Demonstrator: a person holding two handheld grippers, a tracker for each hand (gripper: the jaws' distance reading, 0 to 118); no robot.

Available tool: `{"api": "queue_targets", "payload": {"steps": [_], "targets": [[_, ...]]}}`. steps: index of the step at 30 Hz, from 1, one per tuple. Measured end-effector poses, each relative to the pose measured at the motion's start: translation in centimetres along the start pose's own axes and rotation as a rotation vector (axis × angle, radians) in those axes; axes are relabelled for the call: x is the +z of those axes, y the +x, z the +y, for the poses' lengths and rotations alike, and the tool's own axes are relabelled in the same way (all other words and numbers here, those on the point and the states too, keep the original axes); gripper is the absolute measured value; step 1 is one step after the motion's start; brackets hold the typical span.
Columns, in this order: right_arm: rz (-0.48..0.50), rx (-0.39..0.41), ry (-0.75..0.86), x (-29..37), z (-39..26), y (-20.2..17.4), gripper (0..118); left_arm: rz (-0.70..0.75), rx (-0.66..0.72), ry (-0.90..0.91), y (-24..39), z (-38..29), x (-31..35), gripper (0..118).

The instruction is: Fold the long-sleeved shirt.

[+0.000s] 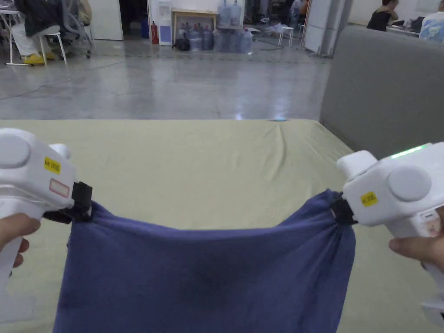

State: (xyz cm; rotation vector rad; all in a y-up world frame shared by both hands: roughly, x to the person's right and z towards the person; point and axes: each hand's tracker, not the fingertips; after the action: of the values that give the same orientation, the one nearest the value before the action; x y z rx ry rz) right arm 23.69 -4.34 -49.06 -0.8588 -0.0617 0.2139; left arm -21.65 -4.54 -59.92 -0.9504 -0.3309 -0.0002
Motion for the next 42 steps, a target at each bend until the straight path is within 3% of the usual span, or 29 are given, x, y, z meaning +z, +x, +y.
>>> {"api": "queue_targets", "payload": {"steps": [3, 5, 10, 15, 19, 24, 27, 32, 37, 42], "targets": [[-0.084, 0.023, 0.074, 2.5, 6.0, 1.6, 0, -0.030, 0.036, 0.059, -1.2, 4.7, 3.1, 0], [-0.085, 0.007, 0.110, 3.6, 10.3, 2.3, 0, -0.060, 0.082, 0.099, -1.9, 8.2, 4.8, 0], [-0.195, 0.055, 0.203, 4.8, 21.3, 2.1, 0, 0.048, 0.034, 0.259, -0.6, 17.8, 8.5, 0], [-0.290, -0.025, 0.320, 7.1, 30.8, 3.3, 0, 0.072, 0.111, 0.421, -0.1, 26.2, 12.5, 0], [-0.308, -0.067, 0.444, 10.5, 34.9, 4.1, 0, 0.065, 0.159, 0.553, 0.0, 29.0, 16.3, 0], [-0.323, -0.064, 0.478, 12.2, 37.1, 4.3, 0, 0.048, 0.222, 0.606, -0.7, 30.8, 17.5, 0], [-0.317, -0.052, 0.470, 10.0, 36.1, 4.0, 0, 0.041, 0.215, 0.580, -1.0, 30.2, 15.2, 0], [-0.194, -0.044, 0.347, 1.7, 29.5, 3.3, 0, 0.075, 0.170, 0.424, -2.5, 25.4, 7.2, 0], [-0.090, 0.006, 0.179, -8.5, 17.9, 0.2, 0, 0.145, 0.084, 0.188, -4.1, 16.5, -3.2, 0], [0.026, -0.017, 0.053, -13.2, 5.3, -2.2, 0, 0.122, 0.028, 0.039, -4.8, 5.6, -8.9, 0]]}}
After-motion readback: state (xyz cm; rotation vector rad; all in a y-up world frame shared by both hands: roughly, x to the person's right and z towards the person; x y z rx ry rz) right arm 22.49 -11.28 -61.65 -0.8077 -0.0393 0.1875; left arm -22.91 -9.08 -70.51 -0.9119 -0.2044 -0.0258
